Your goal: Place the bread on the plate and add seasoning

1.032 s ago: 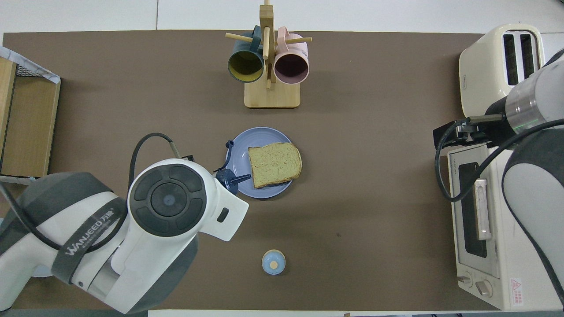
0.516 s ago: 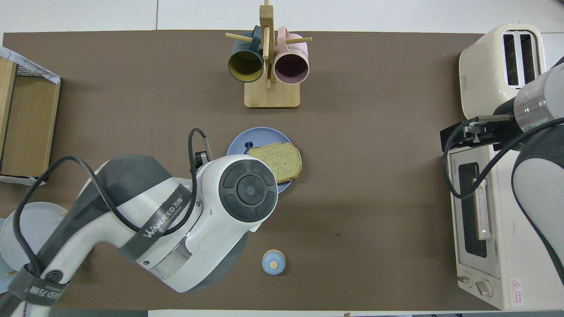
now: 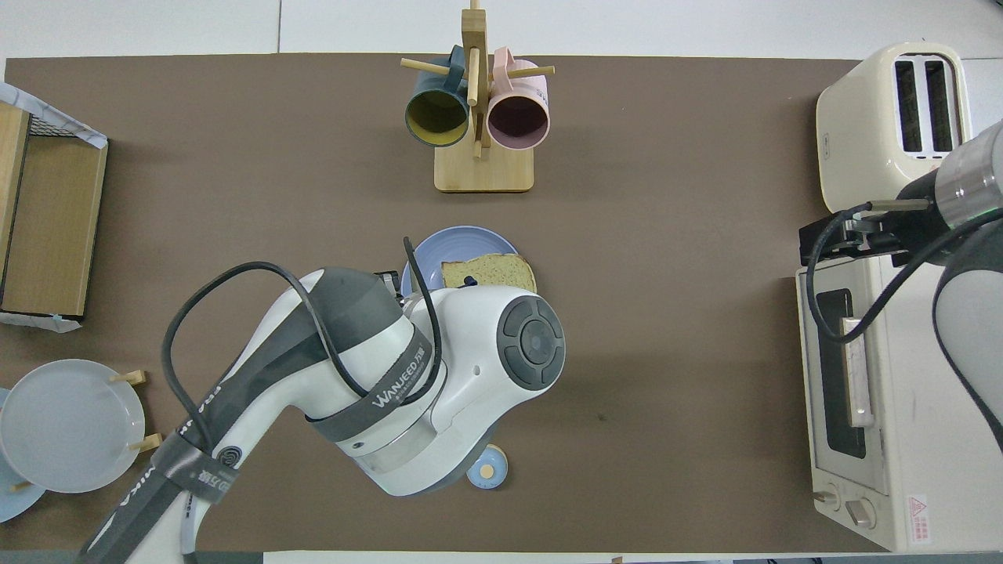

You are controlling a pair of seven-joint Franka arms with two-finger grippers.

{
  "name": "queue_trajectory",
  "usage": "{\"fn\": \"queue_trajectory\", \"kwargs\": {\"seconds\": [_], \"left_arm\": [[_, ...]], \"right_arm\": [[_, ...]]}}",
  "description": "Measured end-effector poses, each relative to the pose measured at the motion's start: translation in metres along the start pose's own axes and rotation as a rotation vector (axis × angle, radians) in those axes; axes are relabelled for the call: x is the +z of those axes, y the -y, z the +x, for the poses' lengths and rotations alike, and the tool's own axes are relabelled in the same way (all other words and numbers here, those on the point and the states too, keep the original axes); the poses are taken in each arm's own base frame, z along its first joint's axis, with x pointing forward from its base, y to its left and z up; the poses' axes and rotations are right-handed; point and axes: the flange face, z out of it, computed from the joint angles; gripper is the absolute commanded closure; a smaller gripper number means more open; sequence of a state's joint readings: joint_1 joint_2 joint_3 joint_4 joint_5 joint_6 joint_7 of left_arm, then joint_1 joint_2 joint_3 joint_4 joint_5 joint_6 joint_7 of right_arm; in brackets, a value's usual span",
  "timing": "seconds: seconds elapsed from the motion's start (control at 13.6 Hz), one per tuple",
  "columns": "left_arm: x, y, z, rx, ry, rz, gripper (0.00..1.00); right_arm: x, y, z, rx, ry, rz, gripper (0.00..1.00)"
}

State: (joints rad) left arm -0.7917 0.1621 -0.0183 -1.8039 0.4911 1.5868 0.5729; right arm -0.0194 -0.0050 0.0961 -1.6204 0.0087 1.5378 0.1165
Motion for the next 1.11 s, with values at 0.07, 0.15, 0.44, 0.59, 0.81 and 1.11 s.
{"fn": "queue_trajectory", "kwargs": {"seconds": [0.07,0.15,0.44,0.59,0.81,1.11], "left_arm": [[0.004,0.000,0.005,0.003,0.028,0.003,1.00],[0.006,0.001,0.010,0.007,0.055,0.007,1.00],[0.019,0.010,0.052,0.001,0.155,0.019,1.00],[0.029,0.014,0.064,0.005,0.197,0.028,1.00],[0.036,0.012,0.069,0.014,0.246,0.037,1.00],[0.038,0.012,0.066,0.014,0.305,0.059,1.00]], "right_arm": [[0.000,-0.010,0.001,-0.003,-0.002,0.002,0.00],[0.000,-0.023,0.003,0.000,-0.005,0.004,0.00],[0.000,-0.063,0.006,-0.044,-0.012,0.009,0.00],[0.000,-0.064,0.006,-0.048,-0.011,0.009,0.00],[0.000,-0.063,0.006,-0.049,-0.011,0.009,0.00],[0.000,-0.063,0.006,-0.049,-0.010,0.009,0.00]]}}
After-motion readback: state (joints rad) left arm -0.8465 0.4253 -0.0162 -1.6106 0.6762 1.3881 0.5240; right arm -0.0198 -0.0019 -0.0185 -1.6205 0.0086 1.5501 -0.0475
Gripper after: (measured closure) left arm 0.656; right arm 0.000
